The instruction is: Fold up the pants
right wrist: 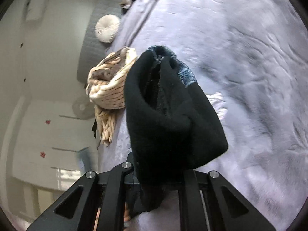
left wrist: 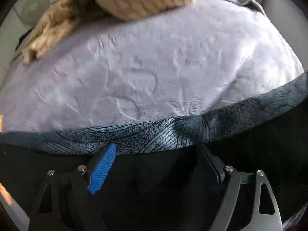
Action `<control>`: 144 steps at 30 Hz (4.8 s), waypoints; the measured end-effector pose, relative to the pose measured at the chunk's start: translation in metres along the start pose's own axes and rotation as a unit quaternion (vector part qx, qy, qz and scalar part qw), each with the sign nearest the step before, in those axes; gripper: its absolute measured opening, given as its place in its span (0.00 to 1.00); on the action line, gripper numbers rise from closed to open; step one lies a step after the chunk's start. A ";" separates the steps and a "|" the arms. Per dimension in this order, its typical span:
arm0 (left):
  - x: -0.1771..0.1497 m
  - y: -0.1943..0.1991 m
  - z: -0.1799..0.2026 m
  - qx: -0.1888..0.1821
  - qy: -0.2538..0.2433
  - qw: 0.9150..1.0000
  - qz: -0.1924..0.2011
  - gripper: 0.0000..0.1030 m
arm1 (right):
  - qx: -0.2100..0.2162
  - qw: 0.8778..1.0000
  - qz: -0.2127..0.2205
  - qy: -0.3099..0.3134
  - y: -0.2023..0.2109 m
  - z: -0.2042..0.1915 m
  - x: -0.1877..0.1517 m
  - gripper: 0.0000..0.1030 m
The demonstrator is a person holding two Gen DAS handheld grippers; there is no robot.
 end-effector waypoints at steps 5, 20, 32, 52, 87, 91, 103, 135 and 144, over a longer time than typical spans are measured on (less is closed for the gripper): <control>0.001 0.015 -0.011 -0.021 0.006 1.000 0.003 0.84 | -0.030 0.997 -0.007 0.074 -0.004 -0.044 -0.006 0.13; 0.026 0.029 -0.117 -0.095 0.051 0.994 0.013 0.89 | -0.118 0.959 -0.039 0.255 -0.025 -0.171 -0.085 0.13; -0.040 0.049 -0.340 0.024 0.119 0.993 0.014 0.89 | -0.279 0.861 -0.151 0.398 -0.207 -0.189 -0.246 0.37; -0.143 0.054 -0.270 -0.138 -0.019 0.988 -0.060 0.89 | -0.050 0.978 -0.202 -0.015 -0.104 -0.109 -0.206 0.54; -0.136 0.053 -0.299 -0.072 0.053 0.995 -0.052 0.89 | -0.030 0.970 -0.226 -0.083 -0.160 -0.074 -0.236 0.45; -0.138 0.052 -0.298 -0.069 0.057 0.994 -0.055 0.89 | -0.032 0.968 -0.221 -0.115 -0.158 -0.064 -0.235 0.13; -0.129 0.071 -0.311 -0.051 0.066 0.996 -0.040 0.89 | -0.044 0.957 -0.257 -0.127 -0.193 -0.068 -0.258 0.25; -0.058 -0.001 -0.207 -0.037 0.031 0.998 -0.047 0.92 | -0.239 0.934 -0.180 0.197 -0.192 -0.081 -0.086 0.43; -0.074 0.013 -0.229 -0.022 0.032 0.998 -0.045 0.92 | -0.243 0.930 -0.138 0.240 -0.135 -0.126 -0.097 0.43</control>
Point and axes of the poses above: each gripper's, at about its wrist camera, not at the fingertips, and y roughly against the way its jaws point, z to its right, x to its top, the point moved 1 cm from there along -y, roughly the way its jaws point, and after that the axes turned 1 degree about x, right-handed, at the moved point
